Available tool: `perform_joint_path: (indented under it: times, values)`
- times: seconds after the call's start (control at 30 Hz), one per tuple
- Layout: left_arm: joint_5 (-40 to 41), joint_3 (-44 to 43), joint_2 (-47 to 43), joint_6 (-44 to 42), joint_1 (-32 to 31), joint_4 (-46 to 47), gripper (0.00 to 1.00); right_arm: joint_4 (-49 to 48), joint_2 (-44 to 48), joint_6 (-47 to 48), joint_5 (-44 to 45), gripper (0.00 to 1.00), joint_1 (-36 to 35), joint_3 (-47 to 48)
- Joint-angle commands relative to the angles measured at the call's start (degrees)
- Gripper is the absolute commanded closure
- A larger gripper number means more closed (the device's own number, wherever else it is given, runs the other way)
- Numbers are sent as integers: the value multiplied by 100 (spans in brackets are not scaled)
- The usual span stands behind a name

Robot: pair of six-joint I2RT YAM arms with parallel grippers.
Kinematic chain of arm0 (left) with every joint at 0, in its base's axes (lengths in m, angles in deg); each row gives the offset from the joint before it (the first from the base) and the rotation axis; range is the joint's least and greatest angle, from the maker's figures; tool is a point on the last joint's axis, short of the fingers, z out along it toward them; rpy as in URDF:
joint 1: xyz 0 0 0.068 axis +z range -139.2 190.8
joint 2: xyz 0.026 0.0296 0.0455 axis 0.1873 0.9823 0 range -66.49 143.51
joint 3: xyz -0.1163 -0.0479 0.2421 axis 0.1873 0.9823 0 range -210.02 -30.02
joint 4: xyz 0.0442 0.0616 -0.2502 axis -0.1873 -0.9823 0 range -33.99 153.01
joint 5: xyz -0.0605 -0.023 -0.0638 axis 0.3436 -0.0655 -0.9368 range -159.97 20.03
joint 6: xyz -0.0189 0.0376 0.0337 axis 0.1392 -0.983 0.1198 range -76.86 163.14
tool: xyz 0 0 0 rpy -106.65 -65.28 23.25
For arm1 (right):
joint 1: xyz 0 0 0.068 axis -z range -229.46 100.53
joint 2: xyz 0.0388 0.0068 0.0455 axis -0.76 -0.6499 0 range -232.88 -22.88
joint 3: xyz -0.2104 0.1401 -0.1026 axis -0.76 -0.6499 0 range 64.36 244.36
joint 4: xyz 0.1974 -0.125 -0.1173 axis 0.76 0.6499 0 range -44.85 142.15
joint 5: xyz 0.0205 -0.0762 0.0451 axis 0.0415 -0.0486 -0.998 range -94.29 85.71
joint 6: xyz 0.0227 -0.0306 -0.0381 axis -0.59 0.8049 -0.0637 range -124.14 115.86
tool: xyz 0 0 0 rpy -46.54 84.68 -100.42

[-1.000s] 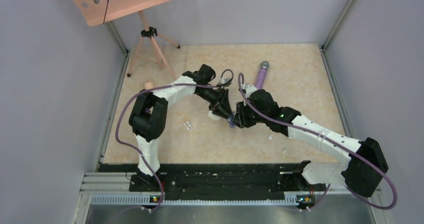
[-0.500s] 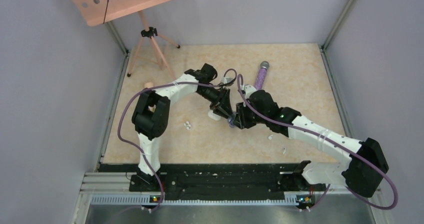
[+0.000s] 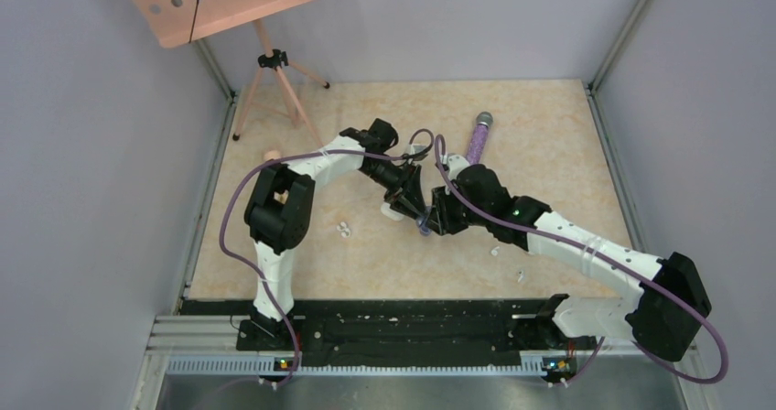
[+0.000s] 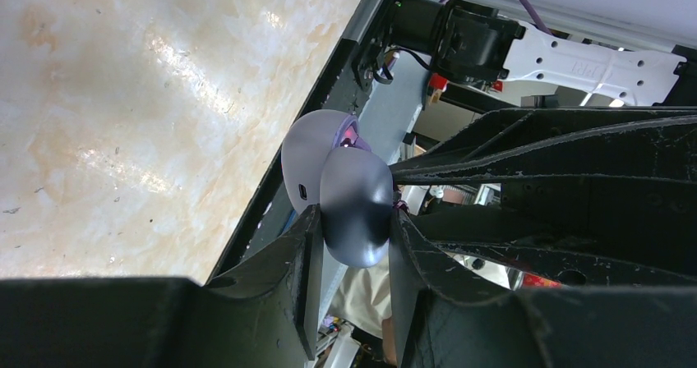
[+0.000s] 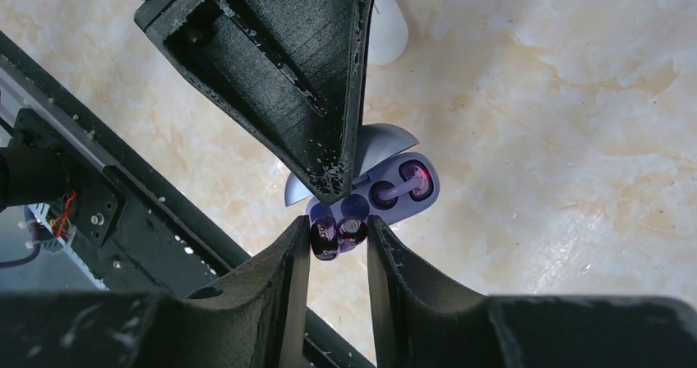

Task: Insert the wireless bluetooth earbuds into the charging case
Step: Place the earbud in the charging case.

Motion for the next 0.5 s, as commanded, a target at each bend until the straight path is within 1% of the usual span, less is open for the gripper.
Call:
perform_joint_path:
  times: [0.0,0.47]
  values:
    - [-289,-204,24,-2,-23,51,100,-291,-21,-24,-110,71,-113,19]
    - [-340,-207,23,3,-23,60,100,-226,-175,116,251,70,-209,35]
